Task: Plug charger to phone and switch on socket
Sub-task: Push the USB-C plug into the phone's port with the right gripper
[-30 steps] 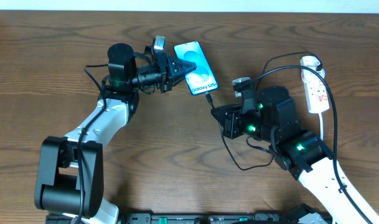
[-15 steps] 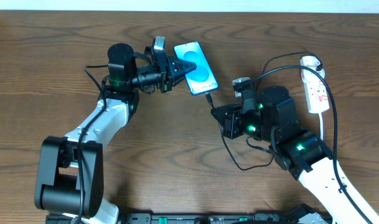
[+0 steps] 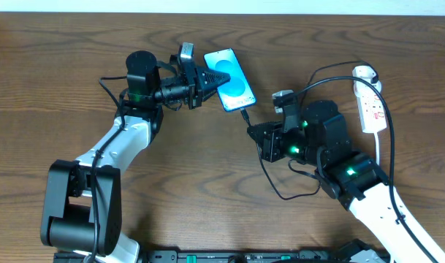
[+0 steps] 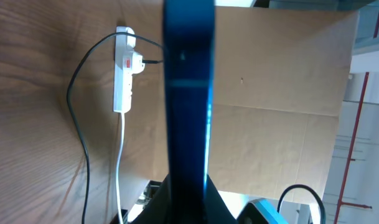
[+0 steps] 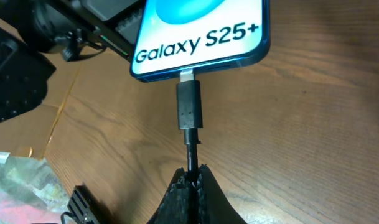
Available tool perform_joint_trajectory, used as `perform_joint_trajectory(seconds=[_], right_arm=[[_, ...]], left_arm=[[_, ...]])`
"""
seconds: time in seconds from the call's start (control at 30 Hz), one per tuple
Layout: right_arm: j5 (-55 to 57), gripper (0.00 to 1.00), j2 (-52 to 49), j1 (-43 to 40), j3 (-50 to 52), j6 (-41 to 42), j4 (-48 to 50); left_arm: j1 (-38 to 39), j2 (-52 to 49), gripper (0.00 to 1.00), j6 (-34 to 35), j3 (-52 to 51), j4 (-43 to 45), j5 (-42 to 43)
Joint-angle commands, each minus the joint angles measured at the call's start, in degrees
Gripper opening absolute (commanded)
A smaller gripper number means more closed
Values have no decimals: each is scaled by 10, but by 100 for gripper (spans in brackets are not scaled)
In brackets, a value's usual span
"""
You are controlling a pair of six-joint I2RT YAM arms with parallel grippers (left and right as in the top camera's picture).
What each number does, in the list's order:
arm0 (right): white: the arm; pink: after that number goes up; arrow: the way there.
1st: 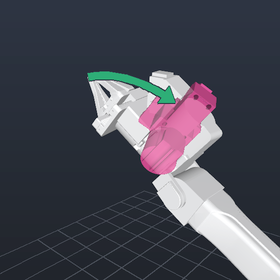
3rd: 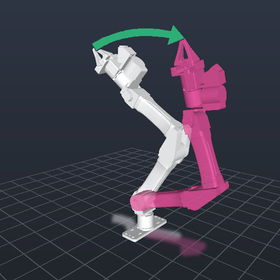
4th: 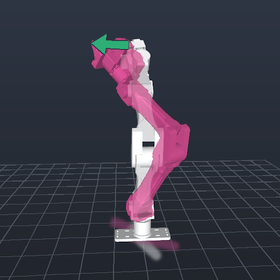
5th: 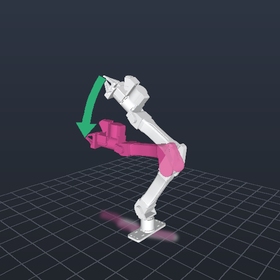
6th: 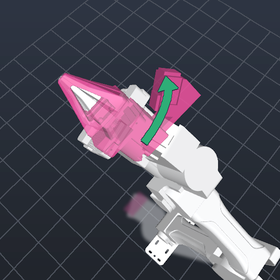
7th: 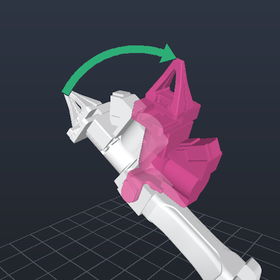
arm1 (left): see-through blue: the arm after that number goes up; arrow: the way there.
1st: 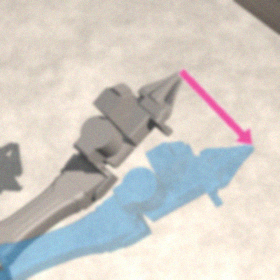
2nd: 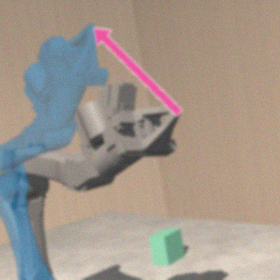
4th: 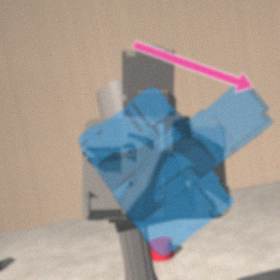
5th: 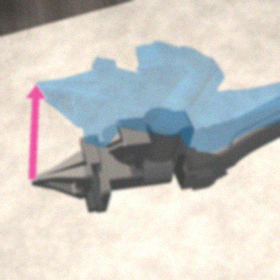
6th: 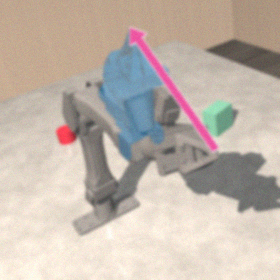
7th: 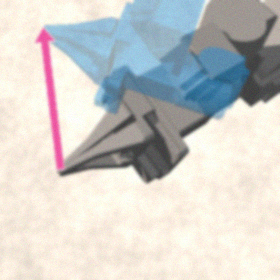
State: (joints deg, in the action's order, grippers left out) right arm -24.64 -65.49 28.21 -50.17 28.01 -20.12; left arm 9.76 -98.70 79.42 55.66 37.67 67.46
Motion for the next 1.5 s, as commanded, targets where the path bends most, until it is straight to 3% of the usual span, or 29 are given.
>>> perform_joint_trajectory(seconds=[0.0,0.5,0.97,1.4,1.47], right_arm=[[7,1,-16,4,2,-9,5],[19,1,-20,4,2,-35,71],[33,1,-57,4,2,-49,93],[37,2,-61,4,2,-71,164],[37,6,-61,4,2,-71,154]], left_arm=[[0,2,7,-19,20,9,26],[0,2,7,-116,20,10,59],[15,2,7,-98,20,10,61],[41,2,7,-146,19,10,101],[41,2,7,-155,19,10,100]])
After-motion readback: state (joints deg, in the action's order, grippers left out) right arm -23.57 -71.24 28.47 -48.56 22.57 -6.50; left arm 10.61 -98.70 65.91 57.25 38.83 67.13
